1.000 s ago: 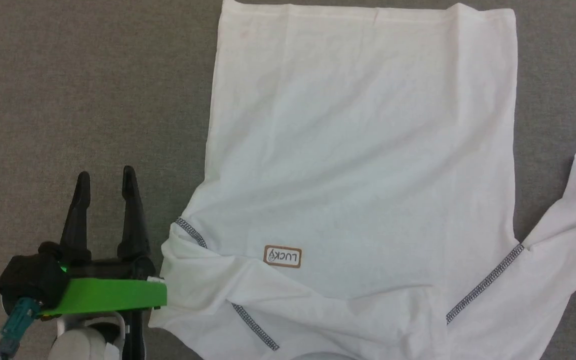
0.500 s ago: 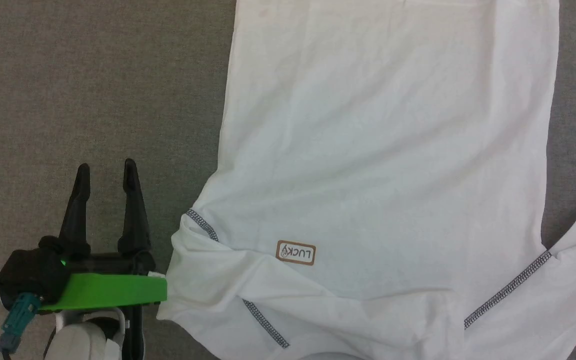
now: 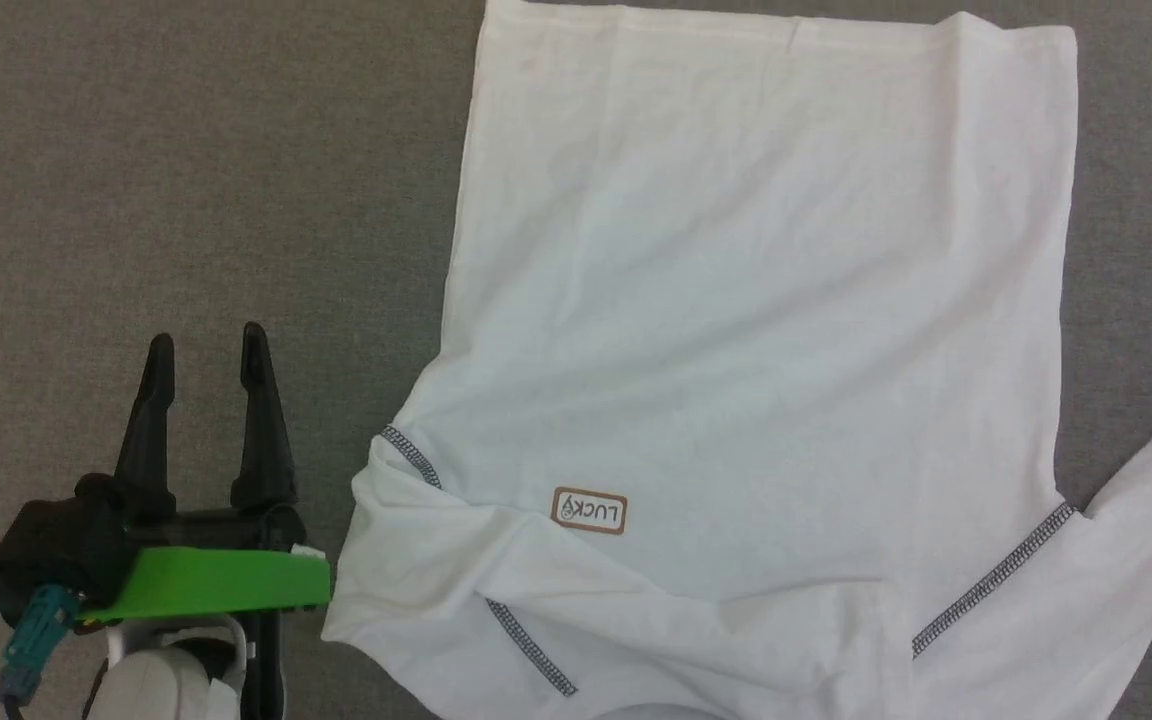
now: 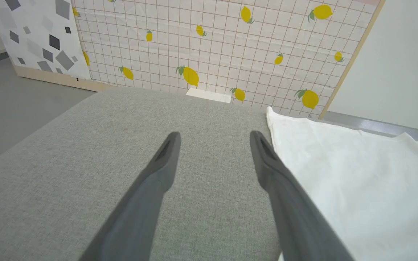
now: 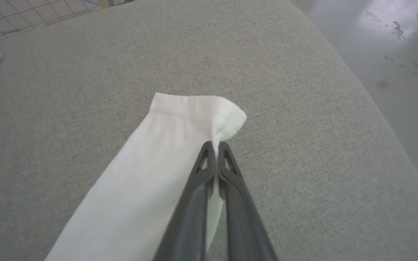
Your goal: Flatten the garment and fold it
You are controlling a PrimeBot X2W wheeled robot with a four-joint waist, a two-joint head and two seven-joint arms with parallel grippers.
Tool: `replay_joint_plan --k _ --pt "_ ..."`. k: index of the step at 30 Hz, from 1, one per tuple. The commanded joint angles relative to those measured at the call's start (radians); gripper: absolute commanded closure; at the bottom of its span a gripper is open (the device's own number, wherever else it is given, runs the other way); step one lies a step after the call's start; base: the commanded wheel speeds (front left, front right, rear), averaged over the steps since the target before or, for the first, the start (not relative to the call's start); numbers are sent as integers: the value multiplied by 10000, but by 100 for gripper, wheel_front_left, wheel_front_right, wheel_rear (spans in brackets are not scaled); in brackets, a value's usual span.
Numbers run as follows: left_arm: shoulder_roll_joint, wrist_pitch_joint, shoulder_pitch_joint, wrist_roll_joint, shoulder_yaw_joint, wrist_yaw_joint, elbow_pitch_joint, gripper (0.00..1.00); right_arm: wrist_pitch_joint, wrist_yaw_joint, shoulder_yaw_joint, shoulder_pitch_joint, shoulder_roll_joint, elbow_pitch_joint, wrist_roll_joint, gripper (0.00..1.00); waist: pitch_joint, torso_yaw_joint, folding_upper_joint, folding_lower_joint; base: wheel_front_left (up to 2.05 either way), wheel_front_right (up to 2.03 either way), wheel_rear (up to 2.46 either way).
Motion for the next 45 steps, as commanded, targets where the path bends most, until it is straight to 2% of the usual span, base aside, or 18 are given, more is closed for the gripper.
replay_joint_plan --k 1,16,25,29,33,39,45 --pt "45 -25 79 -86 33 54 29 0 -120 -15 -141 45 -161 8 -86 100 -463 18 -1 0 0 0 0" --pt "166 52 1139 -346 298 236 -106 0 -207 -15 -1244 1276 -1437 -68 -430 100 -1901 86 -1 0 0 0 0" --pt "178 138 1507 -425 317 340 -244 0 -320 -15 -1599 1763 -1689 160 -558 100 -2432 11 -1 0 0 0 0" --pt "171 164 1585 -452 294 375 -268 0 -498 -15 -1118 1885 -1588 45 -219 100 -2563 -2 -1 0 0 0 0" --pt "177 158 1664 -482 294 395 -280 0 -810 -15 -146 2044 -1331 -539 249 100 -2693 16 -1 0 0 0 0" --pt "201 148 1828 -531 338 444 -322 0 -941 -15 1617 2529 -756 -2157 954 100 -2909 79 -1 0 0 0 0" --pt "246 172 2018 -590 393 490 -389 0 -523 -15 3448 2968 -314 -4084 1224 100 -3098 169 -1 0 0 0 0"
